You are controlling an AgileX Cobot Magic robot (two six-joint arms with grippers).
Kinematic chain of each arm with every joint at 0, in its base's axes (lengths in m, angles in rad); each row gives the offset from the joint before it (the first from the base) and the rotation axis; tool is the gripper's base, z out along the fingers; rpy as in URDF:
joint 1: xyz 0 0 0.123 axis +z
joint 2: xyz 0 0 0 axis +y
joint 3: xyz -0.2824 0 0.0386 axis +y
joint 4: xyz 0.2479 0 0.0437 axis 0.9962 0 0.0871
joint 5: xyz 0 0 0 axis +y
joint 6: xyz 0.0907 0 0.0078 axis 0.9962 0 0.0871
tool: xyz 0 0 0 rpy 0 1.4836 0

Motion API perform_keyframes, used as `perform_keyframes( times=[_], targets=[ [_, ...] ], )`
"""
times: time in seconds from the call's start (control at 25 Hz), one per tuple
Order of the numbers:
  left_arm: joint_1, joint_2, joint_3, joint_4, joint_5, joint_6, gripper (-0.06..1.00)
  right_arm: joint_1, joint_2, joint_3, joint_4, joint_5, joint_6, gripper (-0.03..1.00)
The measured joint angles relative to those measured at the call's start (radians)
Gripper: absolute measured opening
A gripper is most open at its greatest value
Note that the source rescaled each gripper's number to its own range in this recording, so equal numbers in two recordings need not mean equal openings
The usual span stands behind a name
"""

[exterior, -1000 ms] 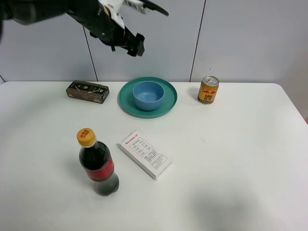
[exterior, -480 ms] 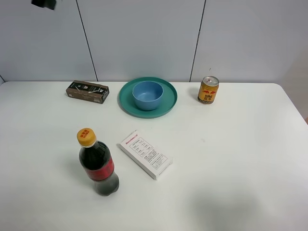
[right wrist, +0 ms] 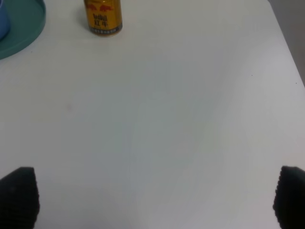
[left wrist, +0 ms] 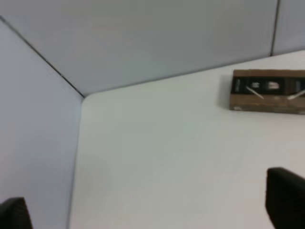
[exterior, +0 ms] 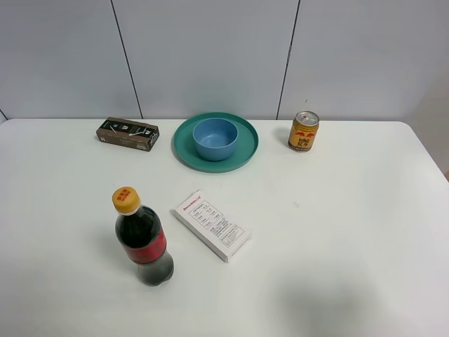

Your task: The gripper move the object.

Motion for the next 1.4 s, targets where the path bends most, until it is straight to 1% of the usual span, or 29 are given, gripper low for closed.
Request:
perform_keyframes(
  times=[0.16, 0.28, 0.52, 0.76, 0.84, 1.08, 1.28, 1.4],
  targets=[
    [0.0, -0.229, 0.156, -0.098, 0.0, -0.002, 0.99, 0.0, 0.0, 0.0, 0.0, 0.0, 0.0, 1.0],
    [0.0, -0.389, 0.254, -0.138, 0.011, -0.002, 0.99, 0.0, 0.0, 0.0, 0.0, 0.0, 0.0, 1.0],
    [0.0, -0.692, 0.409, -0.168, 0.072, -0.002, 0.99, 0.0, 0.0, 0.0, 0.0, 0.0, 0.0, 1.0],
    [0.0, -0.934, 0.539, -0.168, 0.077, -0.002, 0.99, 0.0, 0.0, 0.0, 0.0, 0.0, 0.0, 1.0],
    [0.0, -0.987, 0.576, -0.168, 0.088, -0.002, 0.99, 0.0, 0.0, 0.0, 0.0, 0.0, 0.0, 1.0],
    [0.0, -1.073, 0.671, -0.169, 0.191, -0.002, 0.99, 0.0, 0.0, 0.0, 0.0, 0.0, 0.0, 1.0],
    [0.0, -1.104, 0.738, -0.18, 0.203, -0.004, 1.0, 0.0, 0.0, 0.0, 0.0, 0.0, 0.0, 1.0],
    [0.0, -1.108, 0.745, -0.183, 0.202, -0.004, 1.0, 0.0, 0.0, 0.0, 0.0, 0.0, 0.0, 1.0]
  ],
)
